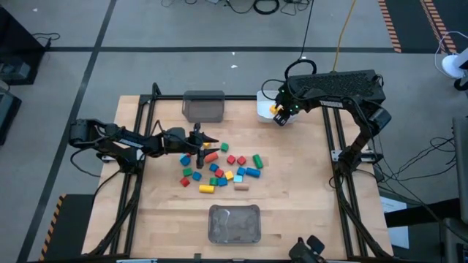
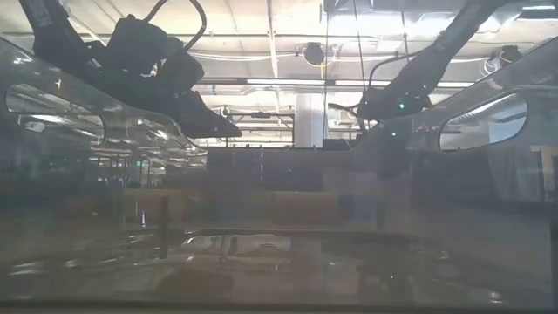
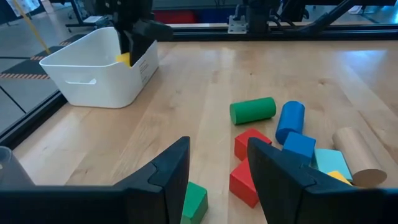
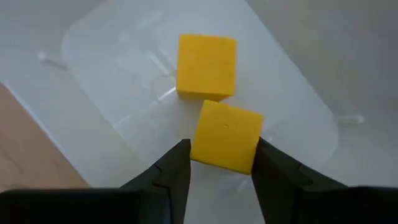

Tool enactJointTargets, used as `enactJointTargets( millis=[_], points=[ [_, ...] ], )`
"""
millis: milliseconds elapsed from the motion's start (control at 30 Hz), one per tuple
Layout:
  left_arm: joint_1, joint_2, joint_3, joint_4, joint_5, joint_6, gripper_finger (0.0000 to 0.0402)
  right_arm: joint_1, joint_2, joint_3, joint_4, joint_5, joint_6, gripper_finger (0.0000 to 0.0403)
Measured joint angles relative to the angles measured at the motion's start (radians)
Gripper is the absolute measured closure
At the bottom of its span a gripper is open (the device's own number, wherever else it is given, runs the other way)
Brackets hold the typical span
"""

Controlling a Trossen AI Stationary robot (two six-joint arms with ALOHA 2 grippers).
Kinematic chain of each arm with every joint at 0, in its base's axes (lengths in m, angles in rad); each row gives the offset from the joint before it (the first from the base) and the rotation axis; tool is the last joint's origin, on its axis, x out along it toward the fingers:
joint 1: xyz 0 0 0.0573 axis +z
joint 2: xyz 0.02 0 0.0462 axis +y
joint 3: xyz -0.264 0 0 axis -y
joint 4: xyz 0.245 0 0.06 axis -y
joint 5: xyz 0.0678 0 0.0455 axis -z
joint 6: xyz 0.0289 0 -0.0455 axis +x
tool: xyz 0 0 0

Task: Sort blocks by size
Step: Put the yellow square block into the white bin

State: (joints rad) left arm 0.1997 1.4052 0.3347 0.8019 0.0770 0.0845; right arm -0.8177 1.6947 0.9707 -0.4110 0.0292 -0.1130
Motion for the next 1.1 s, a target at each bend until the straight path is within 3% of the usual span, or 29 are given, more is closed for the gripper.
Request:
enactJointTargets(
  millis=[367,700,1100],
  points=[
    [0.000,0.000,0.000,-0.078,-0.106,0.028,0.0237,0.019,-0.066,0.000,0.028,-0.001,0.013,0.0179],
    [0.000,0.000,0.000,-0.110,-0.121,-0.013,0.0237,0.160,-0.204,0.000,0.057,-0.007,0.017,0.0182],
    [0.006,0.000,0.000,-0.283,-0.364,-0.060,0.0237,0.365,-0.214,0.000,0.076,-0.005,0.075,0.0183]
  ],
)
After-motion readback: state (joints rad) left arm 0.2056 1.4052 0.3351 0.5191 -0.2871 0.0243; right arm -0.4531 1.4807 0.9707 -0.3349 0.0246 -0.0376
